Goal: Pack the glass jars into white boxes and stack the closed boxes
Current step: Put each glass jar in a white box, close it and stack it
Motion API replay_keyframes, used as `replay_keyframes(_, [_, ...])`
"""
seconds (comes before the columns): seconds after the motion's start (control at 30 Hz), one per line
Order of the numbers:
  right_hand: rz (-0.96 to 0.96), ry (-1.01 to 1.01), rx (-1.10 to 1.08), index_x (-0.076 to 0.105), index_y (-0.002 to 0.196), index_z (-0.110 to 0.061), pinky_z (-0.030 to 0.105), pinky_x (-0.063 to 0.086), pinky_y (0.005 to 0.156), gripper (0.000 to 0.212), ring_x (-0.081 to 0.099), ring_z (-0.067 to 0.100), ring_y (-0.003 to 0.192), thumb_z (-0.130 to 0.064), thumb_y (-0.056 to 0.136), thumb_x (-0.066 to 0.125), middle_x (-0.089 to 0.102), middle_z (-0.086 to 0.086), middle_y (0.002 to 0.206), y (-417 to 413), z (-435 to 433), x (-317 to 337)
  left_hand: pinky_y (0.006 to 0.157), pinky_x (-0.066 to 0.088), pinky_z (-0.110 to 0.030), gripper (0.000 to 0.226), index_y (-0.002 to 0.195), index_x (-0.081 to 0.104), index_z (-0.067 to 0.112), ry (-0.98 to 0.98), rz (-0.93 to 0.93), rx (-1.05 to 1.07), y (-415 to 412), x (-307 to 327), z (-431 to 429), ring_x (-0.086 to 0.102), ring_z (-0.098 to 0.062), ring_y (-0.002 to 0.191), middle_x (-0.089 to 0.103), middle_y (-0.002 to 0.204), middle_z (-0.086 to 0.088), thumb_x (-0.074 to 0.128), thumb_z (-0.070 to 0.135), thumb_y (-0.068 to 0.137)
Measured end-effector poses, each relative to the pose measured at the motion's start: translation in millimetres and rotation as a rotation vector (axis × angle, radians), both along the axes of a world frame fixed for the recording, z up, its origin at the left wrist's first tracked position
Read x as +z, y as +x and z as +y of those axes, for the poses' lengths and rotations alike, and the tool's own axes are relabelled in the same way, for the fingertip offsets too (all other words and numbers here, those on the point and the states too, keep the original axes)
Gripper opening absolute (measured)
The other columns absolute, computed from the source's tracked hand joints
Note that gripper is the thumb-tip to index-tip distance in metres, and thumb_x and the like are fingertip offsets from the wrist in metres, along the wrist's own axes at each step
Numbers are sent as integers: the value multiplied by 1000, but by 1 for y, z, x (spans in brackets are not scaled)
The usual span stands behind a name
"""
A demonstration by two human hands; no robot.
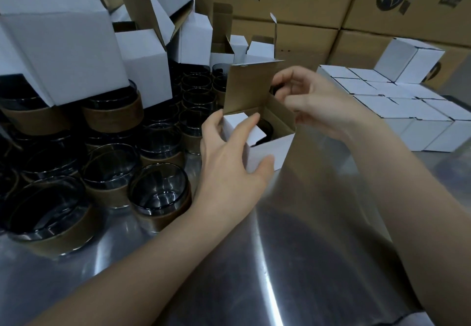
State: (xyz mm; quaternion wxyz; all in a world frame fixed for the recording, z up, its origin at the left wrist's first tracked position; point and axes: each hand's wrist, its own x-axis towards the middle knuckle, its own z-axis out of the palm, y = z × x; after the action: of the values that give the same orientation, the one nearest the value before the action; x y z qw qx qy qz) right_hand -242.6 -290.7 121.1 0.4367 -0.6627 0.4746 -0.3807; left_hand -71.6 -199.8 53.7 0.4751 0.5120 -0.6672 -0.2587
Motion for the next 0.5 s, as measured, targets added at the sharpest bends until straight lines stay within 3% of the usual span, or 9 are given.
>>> replay_keyframes(0.1, [-74, 47, 86, 62, 111, -22, 22, 48, 53, 44, 58, 12, 65, -6, 71, 66, 66, 0, 83, -4, -6, -6, 117, 24, -30, 45, 131, 59, 29, 32, 112, 16, -1, 7, 2, 28, -14, 140, 21, 150, 2, 45, 43, 91])
replay_keyframes(0.2, [-104, 56, 137, 66, 111, -25, 24, 46, 53, 44, 58, 17, 65, -6, 72, 67, 69, 2, 91, -5, -9, -11, 116, 28, -35, 32, 129, 62, 26, 19, 147, 32, -1, 8, 1, 33, -16, 138, 27, 148, -1, 44, 25, 102])
replay_keyframes(0.3, [-107, 68, 193, 67, 113, -25, 33, 39, 66, 44, 49, 31, 88, -5, 74, 64, 71, 7, 108, -4, -11, -18, 111, 32, -27, 30, 121, 63, 30, 17, 236, 35, -1, 10, -1, 38, -11, 131, 35, 142, 0, 50, 15, 99])
replay_keyframes(0.4, [-144, 83, 222, 67, 115, -24, 43, 33, 78, 45, 44, 33, 99, -2, 76, 63, 70, 8, 118, -2, -12, -22, 104, 41, -36, 38, 112, 44, 38, -21, 358, 7, 0, 12, -2, 47, -9, 122, 46, 127, 5, 56, 9, 91])
replay_keyframes(0.5, [-161, 73, 230, 70, 111, -26, 45, 31, 79, 45, 41, 34, 99, 0, 75, 63, 67, 10, 118, -2, -12, -23, 98, 46, -28, 57, 120, 29, 42, -14, 447, -28, 2, 13, -2, 51, -3, 118, 49, 123, 14, 57, 3, 90])
